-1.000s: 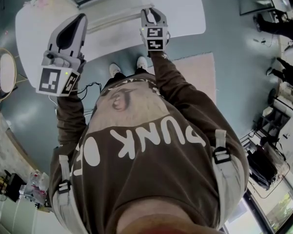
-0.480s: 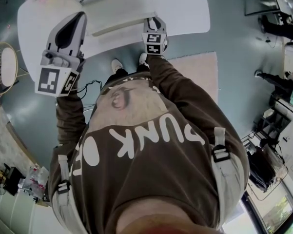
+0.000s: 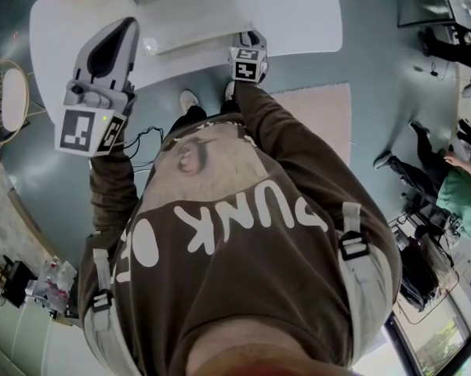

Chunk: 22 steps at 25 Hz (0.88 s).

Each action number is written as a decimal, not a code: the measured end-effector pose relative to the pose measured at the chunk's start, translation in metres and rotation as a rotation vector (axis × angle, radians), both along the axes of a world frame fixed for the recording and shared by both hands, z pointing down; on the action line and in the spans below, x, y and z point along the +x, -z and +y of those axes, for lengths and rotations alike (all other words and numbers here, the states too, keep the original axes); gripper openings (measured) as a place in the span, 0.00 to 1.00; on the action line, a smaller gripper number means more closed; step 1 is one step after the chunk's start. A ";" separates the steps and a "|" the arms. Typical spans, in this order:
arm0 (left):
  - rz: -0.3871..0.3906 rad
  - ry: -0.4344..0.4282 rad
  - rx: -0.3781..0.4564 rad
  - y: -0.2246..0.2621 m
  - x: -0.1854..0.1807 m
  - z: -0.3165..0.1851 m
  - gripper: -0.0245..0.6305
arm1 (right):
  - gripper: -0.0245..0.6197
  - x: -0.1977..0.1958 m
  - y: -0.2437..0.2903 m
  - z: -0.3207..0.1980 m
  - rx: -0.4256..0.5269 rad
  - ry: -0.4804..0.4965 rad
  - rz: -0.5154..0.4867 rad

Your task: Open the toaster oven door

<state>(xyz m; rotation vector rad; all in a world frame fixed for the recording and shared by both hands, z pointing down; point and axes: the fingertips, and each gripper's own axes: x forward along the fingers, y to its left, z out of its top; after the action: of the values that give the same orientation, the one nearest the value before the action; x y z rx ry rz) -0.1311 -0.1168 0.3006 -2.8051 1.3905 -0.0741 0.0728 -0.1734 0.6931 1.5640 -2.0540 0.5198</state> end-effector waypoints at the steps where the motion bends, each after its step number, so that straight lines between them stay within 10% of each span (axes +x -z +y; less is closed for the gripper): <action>1: 0.001 0.001 0.000 0.000 0.000 0.000 0.04 | 0.20 0.001 -0.001 0.000 0.003 -0.008 0.007; 22: 0.002 -0.013 -0.004 -0.009 -0.001 0.007 0.04 | 0.20 0.000 -0.015 0.004 0.054 -0.031 0.010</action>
<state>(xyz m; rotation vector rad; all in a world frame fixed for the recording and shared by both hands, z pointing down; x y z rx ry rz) -0.1326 -0.1094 0.3096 -2.8180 1.3742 -0.0742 0.0728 -0.1698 0.7078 1.6285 -2.0551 0.4713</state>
